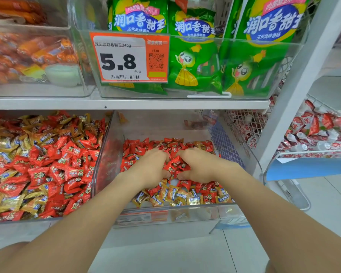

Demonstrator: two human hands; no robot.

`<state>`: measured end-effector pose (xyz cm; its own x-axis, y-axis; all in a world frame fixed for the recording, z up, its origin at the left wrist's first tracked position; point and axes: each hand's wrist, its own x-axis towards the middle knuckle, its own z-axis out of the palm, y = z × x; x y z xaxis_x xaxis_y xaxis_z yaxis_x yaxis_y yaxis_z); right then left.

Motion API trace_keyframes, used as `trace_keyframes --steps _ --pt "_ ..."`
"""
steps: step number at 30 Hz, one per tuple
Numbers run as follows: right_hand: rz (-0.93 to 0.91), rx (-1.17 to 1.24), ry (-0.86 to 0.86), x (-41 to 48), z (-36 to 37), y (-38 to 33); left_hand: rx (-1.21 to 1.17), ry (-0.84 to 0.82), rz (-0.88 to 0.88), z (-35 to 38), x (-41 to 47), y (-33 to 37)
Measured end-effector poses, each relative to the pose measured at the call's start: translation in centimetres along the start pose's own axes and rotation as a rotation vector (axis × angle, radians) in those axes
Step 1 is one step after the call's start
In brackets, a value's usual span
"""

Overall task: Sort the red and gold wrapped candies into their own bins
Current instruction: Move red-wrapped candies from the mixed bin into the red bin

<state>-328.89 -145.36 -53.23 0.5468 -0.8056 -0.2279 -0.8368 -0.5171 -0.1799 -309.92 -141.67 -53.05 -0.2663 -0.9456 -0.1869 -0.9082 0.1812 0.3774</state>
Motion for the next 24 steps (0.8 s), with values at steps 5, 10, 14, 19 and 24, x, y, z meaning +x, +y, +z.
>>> trace_keyframes --steps 5,10,14,19,24 --pt "0.016 0.034 0.014 -1.0 0.2 0.3 -0.140 0.073 -0.037 -1.1 -1.5 0.7" --pt "0.034 0.112 0.016 -2.0 0.2 -0.2 -0.200 0.036 -0.091 -1.8 -3.0 0.7" --pt "0.075 0.131 0.042 -2.3 0.2 -0.5 -0.309 0.014 -0.157 -2.0 -4.0 0.7" --pt "0.104 0.493 0.098 -3.7 -0.8 -0.1 -0.655 0.038 -0.219 -2.2 -4.7 0.7" --pt "0.177 0.850 0.081 -5.4 -2.1 -0.2 -0.858 0.019 -0.271 -2.8 -5.1 1.0"
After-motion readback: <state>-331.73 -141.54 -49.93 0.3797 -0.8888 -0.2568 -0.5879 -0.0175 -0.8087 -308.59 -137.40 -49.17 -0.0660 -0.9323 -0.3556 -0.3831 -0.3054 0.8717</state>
